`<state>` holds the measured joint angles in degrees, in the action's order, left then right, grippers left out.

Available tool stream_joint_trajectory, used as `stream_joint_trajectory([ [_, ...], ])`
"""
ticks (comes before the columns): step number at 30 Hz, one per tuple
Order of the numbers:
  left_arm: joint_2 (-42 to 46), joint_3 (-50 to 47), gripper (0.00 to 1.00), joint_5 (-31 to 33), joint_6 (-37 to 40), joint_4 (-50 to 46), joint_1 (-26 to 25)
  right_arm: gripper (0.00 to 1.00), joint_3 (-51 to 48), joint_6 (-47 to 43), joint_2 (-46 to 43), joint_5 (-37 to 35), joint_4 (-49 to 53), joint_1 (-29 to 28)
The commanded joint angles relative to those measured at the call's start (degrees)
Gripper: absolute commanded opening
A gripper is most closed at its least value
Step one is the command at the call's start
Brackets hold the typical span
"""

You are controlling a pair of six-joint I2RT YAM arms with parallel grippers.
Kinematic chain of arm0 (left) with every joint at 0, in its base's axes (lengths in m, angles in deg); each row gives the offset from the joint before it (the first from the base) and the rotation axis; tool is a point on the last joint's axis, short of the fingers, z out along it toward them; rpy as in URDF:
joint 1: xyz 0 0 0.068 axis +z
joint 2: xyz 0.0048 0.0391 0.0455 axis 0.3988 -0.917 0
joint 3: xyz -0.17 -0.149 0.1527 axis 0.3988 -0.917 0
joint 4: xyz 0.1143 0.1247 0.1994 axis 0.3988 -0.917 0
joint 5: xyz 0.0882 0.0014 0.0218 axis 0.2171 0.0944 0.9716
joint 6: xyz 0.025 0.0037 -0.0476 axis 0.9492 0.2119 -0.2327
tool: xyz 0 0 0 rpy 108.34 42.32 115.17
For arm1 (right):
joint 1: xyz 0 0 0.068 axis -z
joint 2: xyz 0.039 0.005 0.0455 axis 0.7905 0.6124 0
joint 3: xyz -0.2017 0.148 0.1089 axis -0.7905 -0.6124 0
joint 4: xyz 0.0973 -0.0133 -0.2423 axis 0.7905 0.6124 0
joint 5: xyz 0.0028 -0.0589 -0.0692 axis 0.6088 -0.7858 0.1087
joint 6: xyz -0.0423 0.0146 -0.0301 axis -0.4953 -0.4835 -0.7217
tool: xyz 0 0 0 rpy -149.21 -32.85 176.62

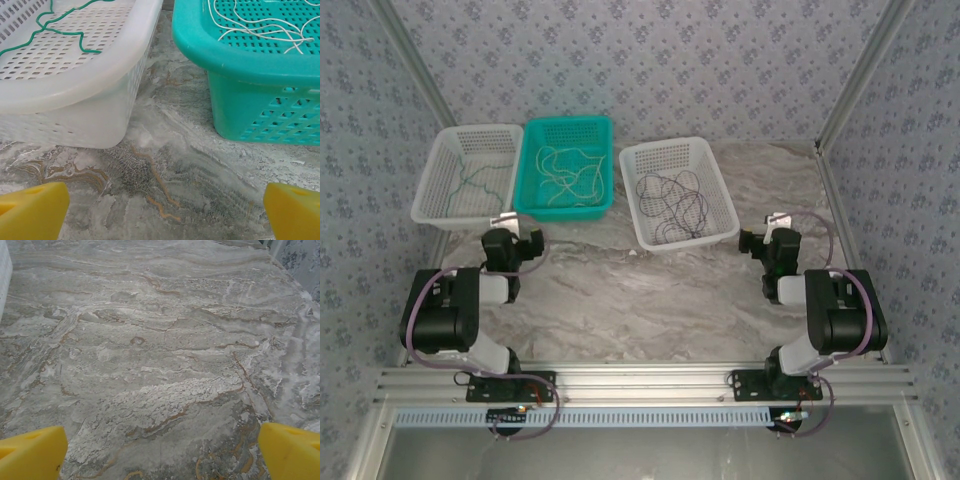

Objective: Untangle the cables

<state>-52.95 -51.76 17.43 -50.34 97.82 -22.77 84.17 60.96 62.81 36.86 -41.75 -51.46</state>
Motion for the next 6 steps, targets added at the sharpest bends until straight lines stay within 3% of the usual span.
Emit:
stream_joint_trajectory([
  [1, 0.4, 1.3, 1.0, -1.2, -0.7, 1.7, -0.1, 1.0, 1.4, -1.1, -0.1, 1.1, -0.3, 0.4],
  [6, 0.5, 1.3, 1.0, -1.1, -0.7, 1.5, -0.1, 1.0, 1.1, -1.0, -0.3, 1.4, -0.6, 0.5],
])
